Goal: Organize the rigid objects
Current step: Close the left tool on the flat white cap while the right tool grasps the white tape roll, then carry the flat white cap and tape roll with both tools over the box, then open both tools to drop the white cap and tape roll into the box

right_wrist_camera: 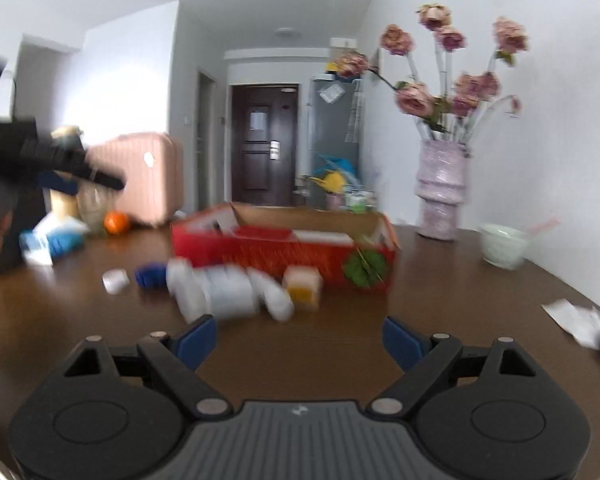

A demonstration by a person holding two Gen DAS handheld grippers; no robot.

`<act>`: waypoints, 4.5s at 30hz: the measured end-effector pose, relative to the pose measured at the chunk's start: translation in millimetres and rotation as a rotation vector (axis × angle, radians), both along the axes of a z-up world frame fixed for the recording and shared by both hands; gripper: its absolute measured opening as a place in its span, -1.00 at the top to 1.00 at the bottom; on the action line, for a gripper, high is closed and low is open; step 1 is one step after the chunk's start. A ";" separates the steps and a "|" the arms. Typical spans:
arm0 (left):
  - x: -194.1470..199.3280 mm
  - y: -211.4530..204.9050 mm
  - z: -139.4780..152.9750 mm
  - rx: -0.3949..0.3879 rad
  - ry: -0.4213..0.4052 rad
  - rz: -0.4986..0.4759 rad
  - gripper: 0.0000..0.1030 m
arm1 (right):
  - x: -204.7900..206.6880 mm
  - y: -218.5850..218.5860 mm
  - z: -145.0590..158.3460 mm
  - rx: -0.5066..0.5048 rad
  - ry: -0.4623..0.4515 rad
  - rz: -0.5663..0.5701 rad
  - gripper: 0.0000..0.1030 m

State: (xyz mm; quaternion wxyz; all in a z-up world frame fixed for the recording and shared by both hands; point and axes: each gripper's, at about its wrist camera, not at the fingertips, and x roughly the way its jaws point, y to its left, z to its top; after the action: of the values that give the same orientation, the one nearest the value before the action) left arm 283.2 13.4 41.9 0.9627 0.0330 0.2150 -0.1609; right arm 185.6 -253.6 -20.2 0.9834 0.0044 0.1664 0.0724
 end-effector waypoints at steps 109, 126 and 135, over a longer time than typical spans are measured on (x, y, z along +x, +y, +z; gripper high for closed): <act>-123.7 30.5 -13.9 -0.094 -0.199 0.021 0.22 | -81.2 72.3 42.0 -0.043 -0.130 -0.255 0.55; 87.6 -28.2 6.6 -0.096 -0.088 -0.034 0.22 | 121.3 -2.0 54.5 0.011 0.015 -0.148 0.55; 222.7 -60.7 -4.0 -0.111 0.140 -0.142 0.22 | 259.8 -34.5 47.1 -0.029 0.118 -0.107 0.55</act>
State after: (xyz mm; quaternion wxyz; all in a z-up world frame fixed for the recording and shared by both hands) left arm 505.8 -47.2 38.0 0.9319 -0.0164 0.2695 -0.2421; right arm 445.5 -288.1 26.9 0.9743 0.0033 0.2246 0.0168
